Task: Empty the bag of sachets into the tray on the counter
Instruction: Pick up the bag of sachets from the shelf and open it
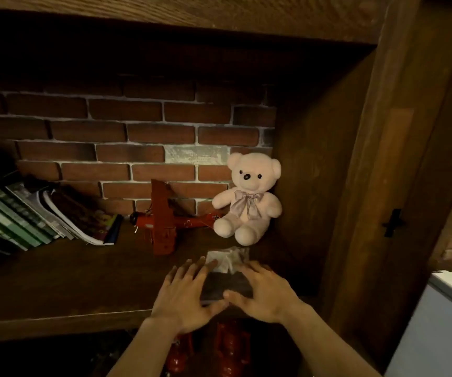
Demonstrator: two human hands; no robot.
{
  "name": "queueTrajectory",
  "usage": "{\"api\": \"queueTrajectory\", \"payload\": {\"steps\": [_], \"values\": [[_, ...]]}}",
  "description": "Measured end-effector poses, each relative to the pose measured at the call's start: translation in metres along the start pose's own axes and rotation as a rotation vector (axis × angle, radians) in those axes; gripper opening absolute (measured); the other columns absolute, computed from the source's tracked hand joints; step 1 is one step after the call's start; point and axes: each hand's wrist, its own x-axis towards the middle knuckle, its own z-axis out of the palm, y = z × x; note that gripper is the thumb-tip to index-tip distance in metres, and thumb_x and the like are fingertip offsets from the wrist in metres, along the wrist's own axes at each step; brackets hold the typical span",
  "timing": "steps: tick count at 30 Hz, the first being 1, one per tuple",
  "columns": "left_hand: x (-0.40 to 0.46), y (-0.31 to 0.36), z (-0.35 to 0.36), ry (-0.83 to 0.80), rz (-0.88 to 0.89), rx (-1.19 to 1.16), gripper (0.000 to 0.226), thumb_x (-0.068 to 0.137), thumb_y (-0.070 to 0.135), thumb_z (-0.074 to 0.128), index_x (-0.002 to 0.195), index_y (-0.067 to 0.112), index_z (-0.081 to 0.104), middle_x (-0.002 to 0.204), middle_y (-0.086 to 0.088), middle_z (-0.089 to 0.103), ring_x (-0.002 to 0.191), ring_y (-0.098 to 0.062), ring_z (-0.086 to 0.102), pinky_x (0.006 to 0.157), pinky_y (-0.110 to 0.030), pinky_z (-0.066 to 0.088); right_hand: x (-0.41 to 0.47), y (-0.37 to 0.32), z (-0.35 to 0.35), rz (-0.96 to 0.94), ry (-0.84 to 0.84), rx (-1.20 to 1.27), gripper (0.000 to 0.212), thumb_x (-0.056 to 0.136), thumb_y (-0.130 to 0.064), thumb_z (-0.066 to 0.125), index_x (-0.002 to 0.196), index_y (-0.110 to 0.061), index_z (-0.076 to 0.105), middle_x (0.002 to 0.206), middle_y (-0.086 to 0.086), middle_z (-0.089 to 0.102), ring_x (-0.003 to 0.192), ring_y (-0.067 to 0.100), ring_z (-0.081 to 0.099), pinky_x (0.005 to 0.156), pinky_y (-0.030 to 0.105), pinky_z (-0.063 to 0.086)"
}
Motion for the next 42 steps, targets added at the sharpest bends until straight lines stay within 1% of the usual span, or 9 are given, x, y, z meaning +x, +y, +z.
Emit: {"api": "queueTrajectory", "payload": {"steps": [6, 11, 15, 18, 26, 32, 35, 39, 42], "values": [[-0.008, 0.006, 0.007, -0.092, -0.006, 0.094, 0.093, 0.083, 0.074, 0.048, 0.157, 0.036, 0.007, 0.166, 0.0, 0.02, 0.154, -0.026, 0.011, 0.124, -0.045, 0.007, -0.004, 0.01, 0.013, -0.002, -0.096, 0.006, 0.085, 0.079, -0.083, 0.048, 0.15, -0.037, 0.037, 0.154, -0.002, 0.044, 0.139, 0.027, 0.044, 0.111, 0.046, 0.04], [-0.013, 0.011, 0.011, -0.064, -0.013, 0.158, 0.069, 0.099, 0.051, 0.045, 0.156, 0.029, 0.015, 0.162, -0.001, 0.029, 0.15, -0.027, 0.024, 0.123, -0.043, 0.015, -0.005, 0.01, 0.013, -0.047, -0.142, -0.111, 0.099, 0.068, -0.08, 0.064, 0.151, -0.037, 0.031, 0.155, -0.001, 0.04, 0.137, 0.028, 0.043, 0.111, 0.048, 0.039], [-0.015, 0.012, 0.01, -0.033, -0.003, 0.139, 0.049, 0.103, 0.039, 0.039, 0.15, 0.034, 0.027, 0.152, 0.002, 0.044, 0.14, -0.025, 0.038, 0.116, -0.044, 0.027, -0.008, 0.007, 0.01, -0.097, -0.049, -0.149, 0.063, 0.09, -0.048, 0.066, 0.145, -0.032, 0.043, 0.145, -0.001, 0.05, 0.13, 0.026, 0.049, 0.107, 0.044, 0.043], [-0.014, 0.013, -0.003, -0.009, 0.013, 0.141, 0.037, 0.105, 0.037, 0.033, 0.142, 0.036, 0.038, 0.136, 0.002, 0.057, 0.125, -0.024, 0.052, 0.107, -0.042, 0.036, -0.009, 0.004, -0.001, -0.137, 0.032, -0.143, 0.036, 0.098, -0.039, 0.057, 0.134, -0.032, 0.056, 0.128, 0.0, 0.059, 0.116, 0.024, 0.059, 0.094, 0.04, 0.051], [-0.014, 0.024, -0.07, 0.134, 0.043, 0.104, 0.027, 0.101, 0.019, 0.042, 0.121, 0.034, 0.052, 0.114, 0.004, 0.066, 0.108, -0.02, 0.062, 0.093, -0.039, 0.045, -0.003, -0.01, -0.05, -0.195, 0.164, -0.182, 0.022, 0.098, -0.025, 0.05, 0.116, -0.023, 0.063, 0.114, 0.004, 0.06, 0.097, 0.032, 0.065, 0.074, 0.044, 0.051], [-0.012, 0.03, -0.12, 0.264, 0.016, 0.082, 0.019, 0.1, 0.03, 0.048, 0.11, 0.038, 0.061, 0.109, 0.006, 0.071, 0.105, -0.022, 0.065, 0.086, -0.04, 0.048, -0.004, -0.031, -0.099, -0.223, 0.25, -0.087, 0.015, 0.099, -0.022, 0.05, 0.095, -0.023, 0.064, 0.104, 0.004, 0.068, 0.091, 0.029, 0.065, 0.071, 0.041, 0.053], [-0.01, 0.03, -0.142, 0.343, 0.021, 0.113, 0.015, 0.099, 0.036, 0.051, 0.109, 0.039, 0.061, 0.108, 0.007, 0.072, 0.106, -0.024, 0.066, 0.083, -0.039, 0.048, -0.007, -0.038, -0.122, -0.255, 0.353, -0.014, 0.015, 0.1, -0.024, 0.054, 0.106, -0.027, 0.067, 0.098, 0.0, 0.07, 0.094, 0.023, 0.063, 0.068, 0.035, 0.043], [-0.011, 0.032, -0.163, 0.412, 0.035, 0.082, 0.009, 0.097, 0.042, 0.052, 0.106, 0.04, 0.051, 0.101, 0.006, 0.071, 0.098, -0.025, 0.066, 0.081, -0.042, 0.051, -0.008, -0.045, -0.14, -0.294, 0.482, -0.018, 0.012, 0.1, -0.029, 0.058, 0.111, -0.024, 0.058, 0.079, -0.015, 0.047, 0.083, 0.016, 0.052, 0.067, 0.032, 0.03], [-0.015, 0.034, -0.173, 0.445, 0.04, 0.064, 0.011, 0.097, 0.039, 0.055, 0.101, 0.039, 0.045, 0.095, 0.004, 0.069, 0.091, -0.024, 0.065, 0.08, -0.044, 0.053, -0.01, -0.05, -0.145, -0.311, 0.548, -0.026, 0.007, 0.099, -0.031, 0.057, 0.102, -0.024, 0.056, 0.082, -0.007, 0.063, 0.077, 0.023, 0.061, 0.062, 0.034, 0.036]]}}
